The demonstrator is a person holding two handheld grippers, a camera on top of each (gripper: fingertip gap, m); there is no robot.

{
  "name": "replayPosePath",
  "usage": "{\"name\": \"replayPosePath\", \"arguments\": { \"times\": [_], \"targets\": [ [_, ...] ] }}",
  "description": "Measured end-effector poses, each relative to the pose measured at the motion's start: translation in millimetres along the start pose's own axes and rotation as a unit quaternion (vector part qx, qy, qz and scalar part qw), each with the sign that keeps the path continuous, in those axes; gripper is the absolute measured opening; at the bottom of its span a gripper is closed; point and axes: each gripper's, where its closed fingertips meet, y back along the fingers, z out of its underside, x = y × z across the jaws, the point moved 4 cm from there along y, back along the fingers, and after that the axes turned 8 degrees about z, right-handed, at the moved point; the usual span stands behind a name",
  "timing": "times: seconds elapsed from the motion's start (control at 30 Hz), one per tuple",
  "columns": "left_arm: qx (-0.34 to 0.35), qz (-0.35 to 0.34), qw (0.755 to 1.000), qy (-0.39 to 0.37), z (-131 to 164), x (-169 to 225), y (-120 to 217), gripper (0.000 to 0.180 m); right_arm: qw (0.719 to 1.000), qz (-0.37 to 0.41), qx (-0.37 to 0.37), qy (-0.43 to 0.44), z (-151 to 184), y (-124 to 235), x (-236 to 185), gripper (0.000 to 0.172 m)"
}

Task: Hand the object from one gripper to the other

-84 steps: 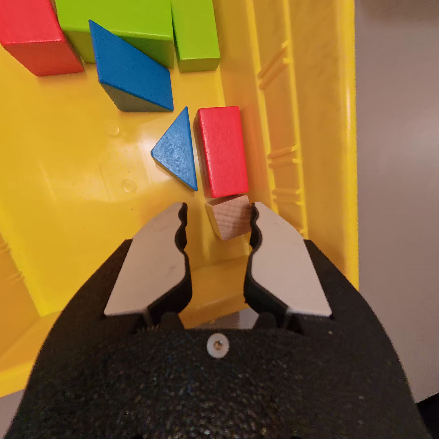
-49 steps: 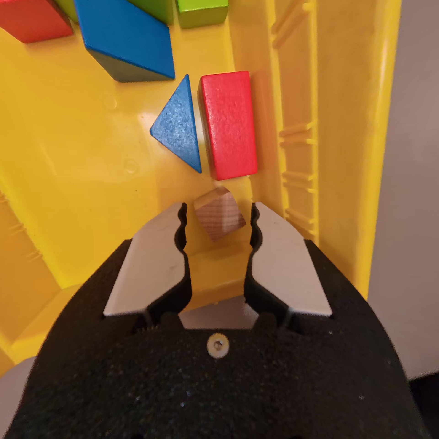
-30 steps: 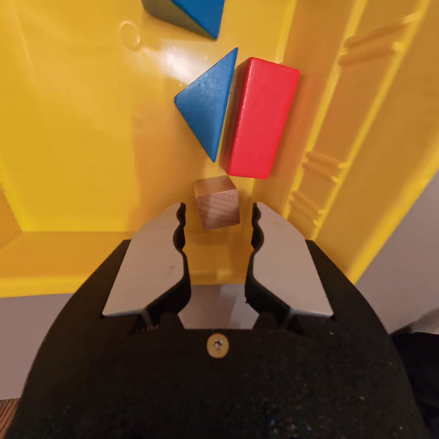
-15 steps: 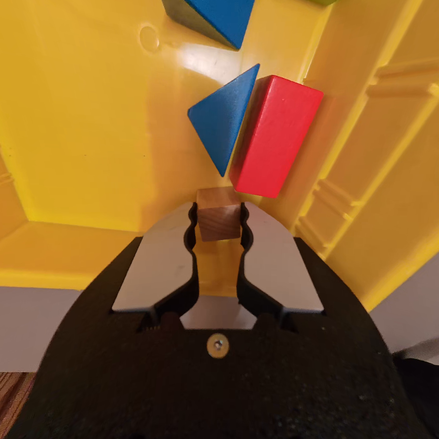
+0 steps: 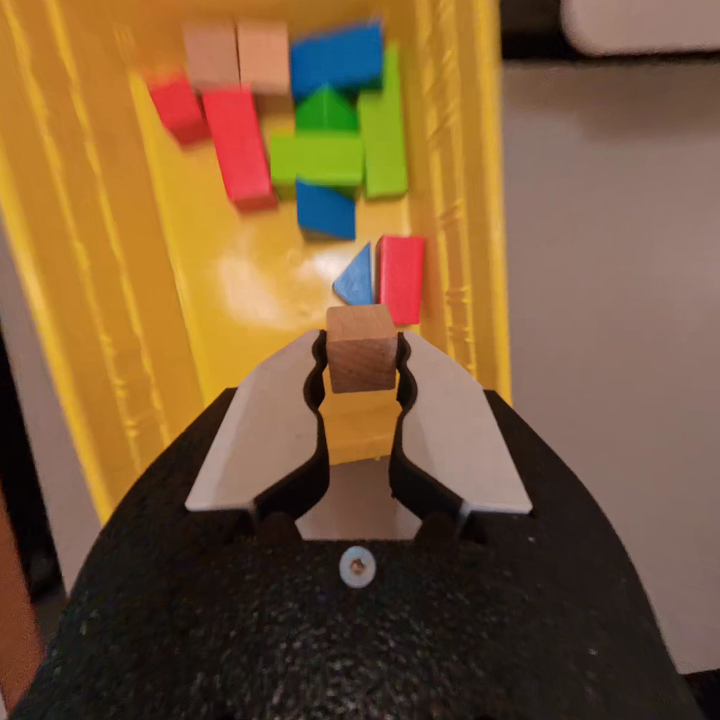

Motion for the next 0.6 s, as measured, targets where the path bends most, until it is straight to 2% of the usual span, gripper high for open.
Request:
{"name": "replayPosePath", "arguments": {
  "times": [0.1,0.17,0.27,0.4,0.6],
  "targets": [
    [0.104,0.063,0.988,-0.093,-18.9,24.8,45.2,0.034,1.000,-0.021,0.006,-0.008,-1.5,-3.0,-7.8,0.083],
    [0.175,0.135,0.959,-0.178,-23.9,56.9,70.8,0.034,0.999,-0.047,0.013,-0.016,-4.1,-5.3,-17.3,0.083],
    [0.273,0.221,0.881,-0.318,-19.9,113.1,100.0,0.034,0.994,-0.098,0.027,-0.024,-10.3,-7.5,-38.3,0.084],
    [0.347,0.276,0.765,-0.467,-3.0,178.1,112.4,0.033,0.975,-0.207,0.057,-0.054,-24.1,-5.7,-79.8,0.084],
    [0.432,0.315,0.594,-0.601,29.8,244.2,104.4,0.033,0.914,-0.393,0.030,-0.091,-26.9,5.4,-141.0,0.090]
  ]
}}
